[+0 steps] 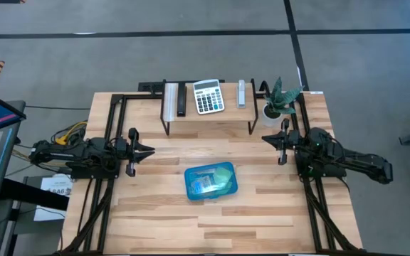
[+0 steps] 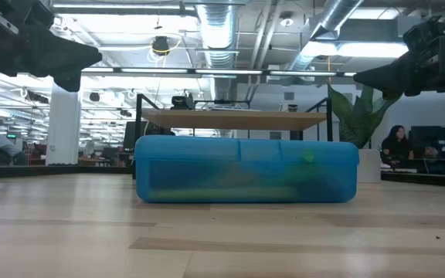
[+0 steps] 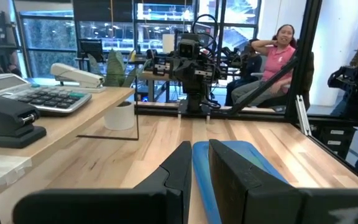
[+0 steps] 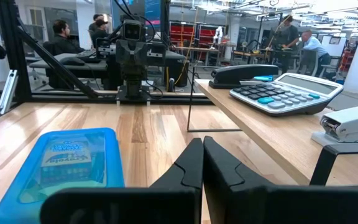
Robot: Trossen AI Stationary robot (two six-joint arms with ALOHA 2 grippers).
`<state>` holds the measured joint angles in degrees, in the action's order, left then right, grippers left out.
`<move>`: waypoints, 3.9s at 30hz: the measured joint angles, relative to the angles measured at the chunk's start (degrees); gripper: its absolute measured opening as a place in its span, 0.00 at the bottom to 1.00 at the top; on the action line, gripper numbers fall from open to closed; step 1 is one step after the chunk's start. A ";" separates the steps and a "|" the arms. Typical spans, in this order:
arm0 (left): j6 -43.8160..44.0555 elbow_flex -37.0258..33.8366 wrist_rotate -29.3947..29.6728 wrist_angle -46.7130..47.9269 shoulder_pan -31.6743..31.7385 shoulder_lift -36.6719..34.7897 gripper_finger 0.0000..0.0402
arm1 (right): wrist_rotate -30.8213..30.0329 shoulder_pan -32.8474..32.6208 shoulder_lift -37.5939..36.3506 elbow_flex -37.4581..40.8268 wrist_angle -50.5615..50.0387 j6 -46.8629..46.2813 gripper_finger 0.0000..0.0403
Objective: Pack school essentials
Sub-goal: Return to Home Position
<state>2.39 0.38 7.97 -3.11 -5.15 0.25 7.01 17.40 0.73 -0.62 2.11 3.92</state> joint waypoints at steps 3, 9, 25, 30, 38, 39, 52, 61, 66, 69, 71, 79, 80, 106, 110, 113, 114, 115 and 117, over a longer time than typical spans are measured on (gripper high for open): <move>0.00 0.00 0.00 0.01 0.00 0.00 0.11 | 0.00 0.00 0.00 0.00 0.02 0.00 0.06; 0.00 0.00 0.00 0.01 0.00 0.00 0.11 | 0.00 0.01 0.00 0.00 0.03 0.02 0.06; 0.42 0.00 -0.02 0.01 0.00 0.00 0.11 | 0.00 0.01 0.00 0.00 0.04 0.09 0.06; 0.43 0.00 -0.02 0.01 0.00 0.00 0.11 | 0.00 0.01 0.00 0.00 0.04 0.17 0.06; 1.48 0.00 -0.04 0.01 0.00 0.00 0.11 | 0.00 0.01 0.02 -0.02 0.04 0.15 0.06; 1.51 0.00 -0.04 0.01 0.00 0.00 0.11 | 0.00 -0.01 0.00 -0.02 0.04 0.15 0.06; 1.95 0.00 0.18 -0.01 0.00 0.00 0.11 | 0.00 0.00 0.01 -0.04 0.02 0.11 0.06; 1.58 0.00 0.35 -0.29 -0.02 0.01 0.11 | 0.00 -0.01 0.00 -0.04 0.02 0.09 0.06; 1.22 -0.02 0.39 -0.30 0.00 0.02 0.11 | 0.02 0.01 0.00 -0.04 0.02 0.09 0.06; -0.58 0.00 0.47 -0.29 0.00 0.02 0.11 | 0.02 -0.01 0.00 -0.04 0.02 0.09 0.06; -1.18 0.00 2.25 -0.38 -0.06 0.02 0.11 | 0.01 0.01 0.02 -0.04 0.02 0.09 0.06; -2.27 -0.02 5.48 -0.86 -0.04 0.02 0.11 | 0.02 -0.01 0.02 -0.04 0.03 0.09 0.06; -2.72 -0.02 5.89 -0.88 -0.04 0.02 0.11 | 0.02 0.01 0.00 -0.04 0.02 0.09 0.06; -2.67 -0.02 7.43 -1.10 0.02 0.02 0.11 | 0.02 0.00 0.01 -0.04 0.04 0.09 0.06; -2.64 -0.02 7.42 -1.10 0.02 0.02 0.11 | 0.02 0.00 0.00 -0.04 0.02 0.10 0.06; -2.63 -0.01 7.43 -1.10 0.01 0.02 0.11 | 0.02 -0.01 0.02 -0.04 0.04 0.09 0.06; -2.64 -0.02 7.43 -1.10 0.01 0.02 0.11 | 0.02 -0.01 0.02 -0.04 0.02 0.09 0.06; -2.62 -0.02 7.43 -1.09 0.00 0.02 0.11 | 0.02 0.00 0.01 -0.04 0.02 0.09 0.06; -2.62 -0.02 7.43 -1.08 0.00 0.02 0.11 | 0.02 0.00 0.01 -0.04 0.04 0.11 0.06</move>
<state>-0.23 0.36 15.40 -4.19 -5.15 0.27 7.03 17.40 0.75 -0.67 2.15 4.03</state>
